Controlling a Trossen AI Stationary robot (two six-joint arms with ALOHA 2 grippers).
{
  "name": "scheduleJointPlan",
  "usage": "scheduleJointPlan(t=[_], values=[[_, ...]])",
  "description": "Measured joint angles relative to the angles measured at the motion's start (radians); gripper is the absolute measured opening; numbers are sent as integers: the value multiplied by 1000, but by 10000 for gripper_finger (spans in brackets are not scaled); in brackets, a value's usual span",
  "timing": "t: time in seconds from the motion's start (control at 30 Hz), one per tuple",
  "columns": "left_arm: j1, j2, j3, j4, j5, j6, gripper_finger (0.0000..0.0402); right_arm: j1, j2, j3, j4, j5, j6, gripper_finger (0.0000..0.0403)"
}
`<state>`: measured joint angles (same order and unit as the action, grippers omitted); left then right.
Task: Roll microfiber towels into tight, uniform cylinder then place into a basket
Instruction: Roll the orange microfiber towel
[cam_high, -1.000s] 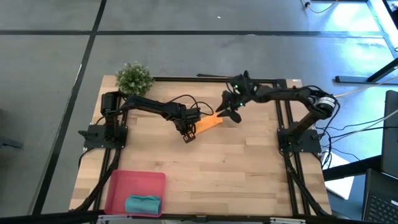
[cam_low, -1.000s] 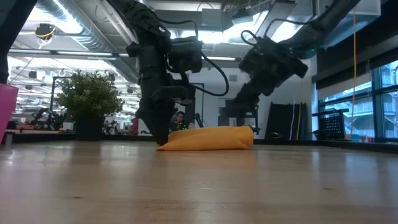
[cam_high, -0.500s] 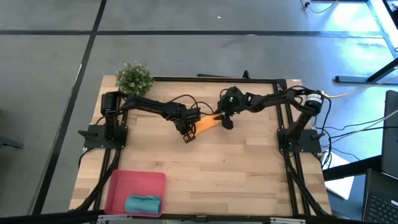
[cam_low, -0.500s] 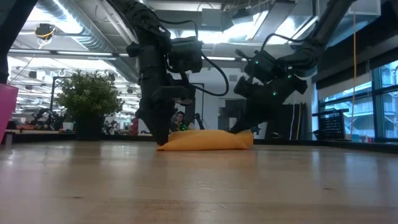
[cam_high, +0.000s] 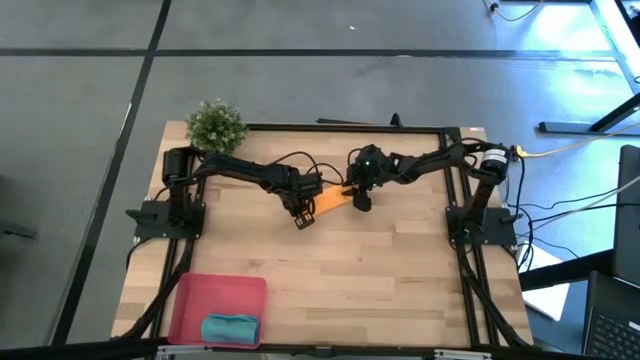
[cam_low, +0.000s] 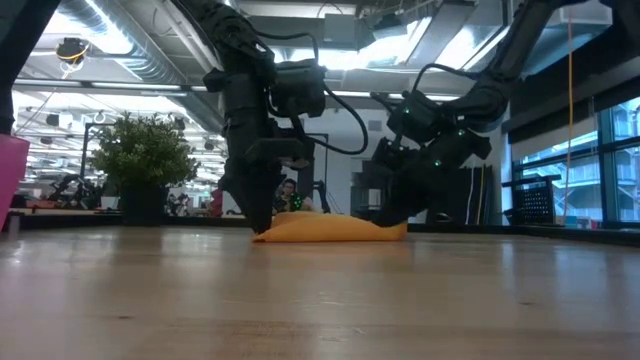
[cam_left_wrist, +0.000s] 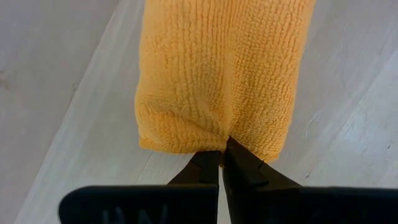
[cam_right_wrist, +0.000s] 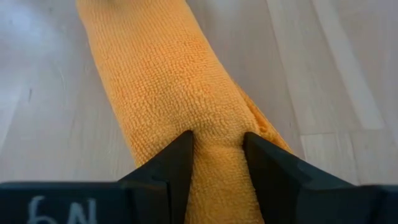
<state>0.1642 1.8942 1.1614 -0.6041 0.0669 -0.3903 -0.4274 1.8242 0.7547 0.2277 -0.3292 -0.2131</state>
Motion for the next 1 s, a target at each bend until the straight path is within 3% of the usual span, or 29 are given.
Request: scheduleJointPlan(t=[1.0], values=[[0,0,2,-24,6,-51,0,0,5,-3,51,-31,-1,150]])
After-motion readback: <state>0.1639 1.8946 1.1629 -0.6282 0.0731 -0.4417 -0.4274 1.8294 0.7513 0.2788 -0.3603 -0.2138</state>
